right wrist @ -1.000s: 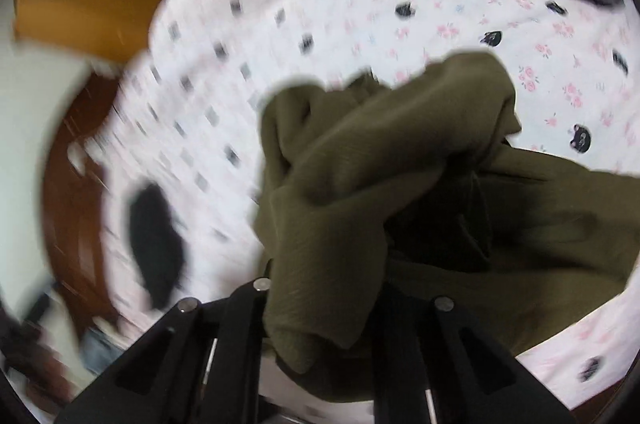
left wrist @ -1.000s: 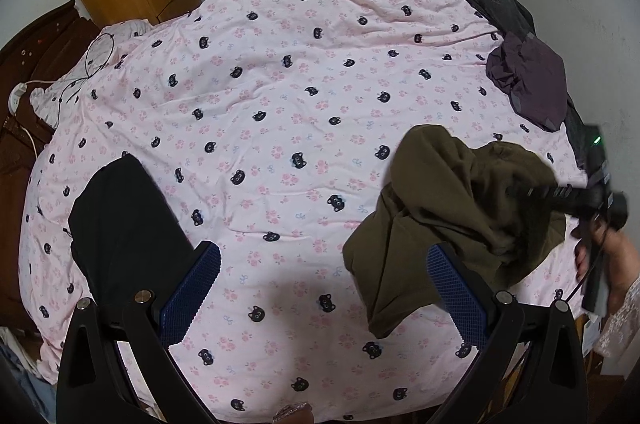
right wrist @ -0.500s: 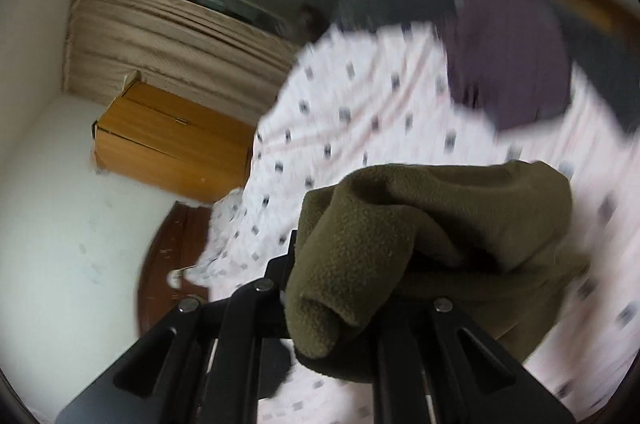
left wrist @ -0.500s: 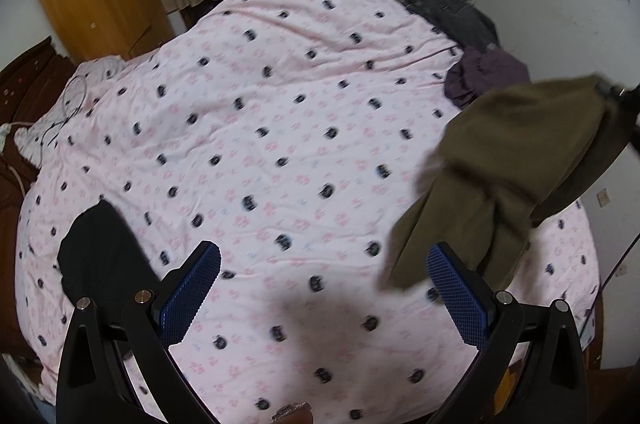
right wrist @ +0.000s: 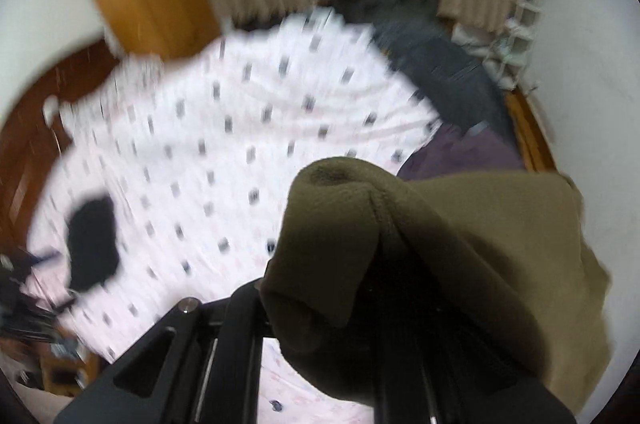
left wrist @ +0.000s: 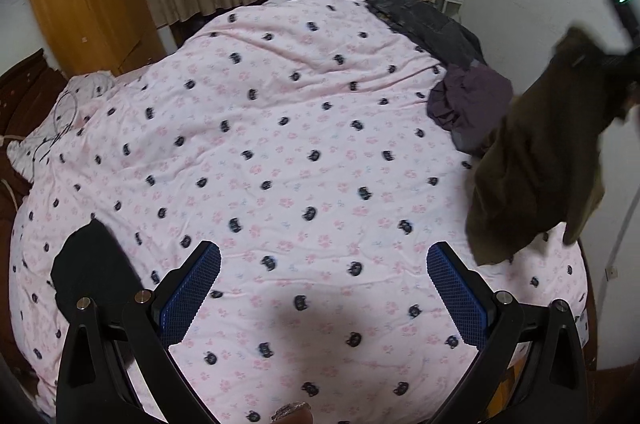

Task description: Fold clothes

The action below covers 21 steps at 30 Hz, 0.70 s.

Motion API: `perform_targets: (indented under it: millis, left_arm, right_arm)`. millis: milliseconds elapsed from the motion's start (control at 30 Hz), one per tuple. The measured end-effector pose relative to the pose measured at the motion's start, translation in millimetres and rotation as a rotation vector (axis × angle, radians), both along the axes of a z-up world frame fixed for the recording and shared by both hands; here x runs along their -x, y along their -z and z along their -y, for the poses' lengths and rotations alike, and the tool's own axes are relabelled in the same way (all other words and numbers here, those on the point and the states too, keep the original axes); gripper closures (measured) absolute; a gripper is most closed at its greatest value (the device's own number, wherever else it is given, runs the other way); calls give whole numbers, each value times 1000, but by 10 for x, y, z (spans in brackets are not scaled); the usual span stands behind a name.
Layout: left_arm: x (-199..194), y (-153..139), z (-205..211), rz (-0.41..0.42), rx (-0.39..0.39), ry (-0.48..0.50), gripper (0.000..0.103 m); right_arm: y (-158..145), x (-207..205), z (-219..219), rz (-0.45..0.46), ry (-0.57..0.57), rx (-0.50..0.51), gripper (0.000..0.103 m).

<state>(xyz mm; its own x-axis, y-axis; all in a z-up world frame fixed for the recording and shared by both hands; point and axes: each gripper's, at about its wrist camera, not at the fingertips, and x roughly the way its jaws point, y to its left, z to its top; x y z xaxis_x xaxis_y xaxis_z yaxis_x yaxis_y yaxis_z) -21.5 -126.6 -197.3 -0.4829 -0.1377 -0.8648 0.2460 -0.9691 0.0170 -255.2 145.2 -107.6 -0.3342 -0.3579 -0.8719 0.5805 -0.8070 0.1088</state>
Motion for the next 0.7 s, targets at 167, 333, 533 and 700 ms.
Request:
perform_targets:
  millis: [167,333,533,700]
  left_arm:
    - [-234,134,392,35,21,-68,1]
    - [-522,343,849,82,54,-161,0]
    - [-736,649,1300,124,34,-279,1]
    - [-714,781,1354,128,0,-297,1]
  right_arm:
    - [1316,-52,1105,165,-93,-35,91]
    - [2291,-295,2666,209,-175,-130,91]
    - [3059,-574,4321,178,-367,-328,33]
    - [3357,-1084,4335,355,-557,-199,2]
